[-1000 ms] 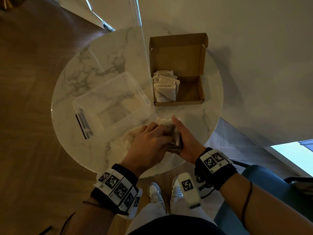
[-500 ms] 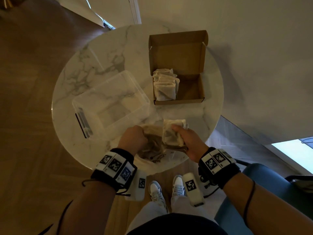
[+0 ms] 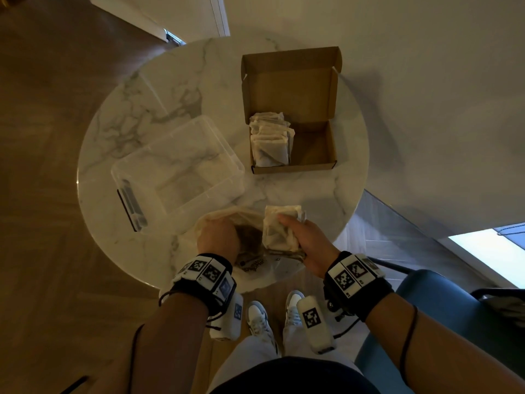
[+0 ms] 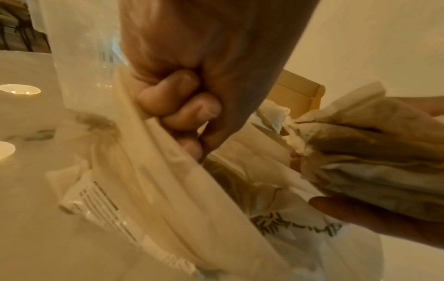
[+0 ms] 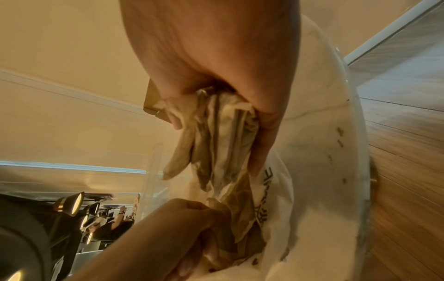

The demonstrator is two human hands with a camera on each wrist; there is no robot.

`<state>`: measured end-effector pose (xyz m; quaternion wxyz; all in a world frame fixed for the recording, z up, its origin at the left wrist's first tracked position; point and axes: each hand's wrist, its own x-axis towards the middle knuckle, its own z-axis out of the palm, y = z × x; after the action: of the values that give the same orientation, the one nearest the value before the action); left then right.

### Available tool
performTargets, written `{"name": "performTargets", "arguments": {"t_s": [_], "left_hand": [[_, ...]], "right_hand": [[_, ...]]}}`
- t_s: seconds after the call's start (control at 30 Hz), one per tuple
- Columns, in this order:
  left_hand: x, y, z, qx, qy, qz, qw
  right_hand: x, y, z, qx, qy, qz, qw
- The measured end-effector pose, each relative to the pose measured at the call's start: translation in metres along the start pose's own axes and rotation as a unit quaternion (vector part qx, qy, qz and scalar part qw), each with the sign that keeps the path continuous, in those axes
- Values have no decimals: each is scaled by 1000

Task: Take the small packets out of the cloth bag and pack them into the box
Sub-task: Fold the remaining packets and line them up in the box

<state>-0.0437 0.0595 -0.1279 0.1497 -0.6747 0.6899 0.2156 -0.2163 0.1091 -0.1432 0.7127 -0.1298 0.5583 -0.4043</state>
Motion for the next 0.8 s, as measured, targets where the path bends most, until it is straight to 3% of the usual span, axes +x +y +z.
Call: {"name": "performTargets", "arguments": {"t_s": [0.2, 0.33, 0.43, 0.53, 0.67, 0.8], "left_hand": [[-7, 9, -9, 16, 58, 24, 998], [-11, 12, -25, -69, 60, 58, 994], [-20, 12, -44, -179, 66, 127, 973], [-31, 17, -61, -278, 83, 201, 936], [-41, 28, -65, -457, 19, 185, 870], [-36, 31, -47, -444, 26, 88, 891]], "right_hand": [[-3, -2, 2, -15, -1, 3, 1000], [-8, -5, 2, -11, -3, 2, 1000], [-10, -7, 3, -14, 21, -11, 1000], [-11, -8, 6, -39, 42, -14, 998], [-11, -9, 11, -60, 44, -3, 997], [-15, -9, 16, -36, 21, 6, 999]]}}
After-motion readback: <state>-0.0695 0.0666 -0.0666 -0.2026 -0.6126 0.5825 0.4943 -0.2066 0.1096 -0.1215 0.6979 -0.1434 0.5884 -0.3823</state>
